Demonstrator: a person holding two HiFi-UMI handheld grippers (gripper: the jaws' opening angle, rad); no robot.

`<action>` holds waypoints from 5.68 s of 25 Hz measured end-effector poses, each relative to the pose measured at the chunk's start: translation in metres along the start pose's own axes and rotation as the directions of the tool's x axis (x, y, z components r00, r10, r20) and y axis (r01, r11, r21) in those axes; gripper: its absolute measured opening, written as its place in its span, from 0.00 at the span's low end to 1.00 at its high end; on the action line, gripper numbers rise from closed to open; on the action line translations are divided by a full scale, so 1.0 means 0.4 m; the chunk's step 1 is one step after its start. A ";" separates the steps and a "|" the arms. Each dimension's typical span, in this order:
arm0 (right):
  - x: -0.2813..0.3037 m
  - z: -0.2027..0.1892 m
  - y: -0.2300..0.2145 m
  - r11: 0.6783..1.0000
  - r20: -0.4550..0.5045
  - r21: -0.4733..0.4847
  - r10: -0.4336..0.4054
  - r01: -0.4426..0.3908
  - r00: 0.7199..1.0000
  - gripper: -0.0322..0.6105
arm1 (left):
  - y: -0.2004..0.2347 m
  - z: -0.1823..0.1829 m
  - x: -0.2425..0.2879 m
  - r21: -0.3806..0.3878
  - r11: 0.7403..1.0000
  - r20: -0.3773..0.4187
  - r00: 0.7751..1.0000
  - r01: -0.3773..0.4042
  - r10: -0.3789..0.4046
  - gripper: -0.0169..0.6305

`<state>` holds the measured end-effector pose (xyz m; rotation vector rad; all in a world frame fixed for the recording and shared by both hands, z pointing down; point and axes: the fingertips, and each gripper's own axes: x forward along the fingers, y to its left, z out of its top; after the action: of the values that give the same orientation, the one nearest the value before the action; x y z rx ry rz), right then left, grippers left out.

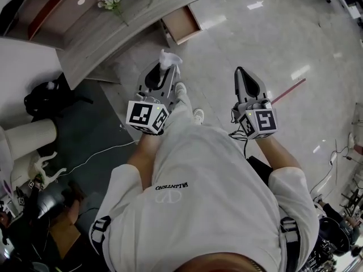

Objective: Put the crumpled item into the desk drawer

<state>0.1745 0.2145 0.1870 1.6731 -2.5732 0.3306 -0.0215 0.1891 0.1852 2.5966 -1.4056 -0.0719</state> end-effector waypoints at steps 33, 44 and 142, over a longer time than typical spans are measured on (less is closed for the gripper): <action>0.787 -0.134 -0.018 0.999 -0.188 -0.007 0.048 -0.050 0.981 0.05 | 0.445 -0.238 0.519 -0.157 0.987 -0.197 0.980 -0.017 -0.014 0.18; 1.012 -0.351 -0.119 0.997 -0.282 0.061 0.060 -0.045 0.958 0.05 | 0.553 -0.450 0.695 -0.197 0.972 -0.270 0.960 -0.125 0.068 0.18; 1.309 -1.243 -0.365 0.983 -0.564 0.171 0.041 0.069 0.825 0.05 | 0.771 -1.327 0.924 -0.086 0.932 -0.587 0.774 -0.352 0.238 0.24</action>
<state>0.0566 -0.2086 0.7782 1.3590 -2.1269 0.9355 -0.0028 -0.2085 0.7810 1.9578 -1.4512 0.5450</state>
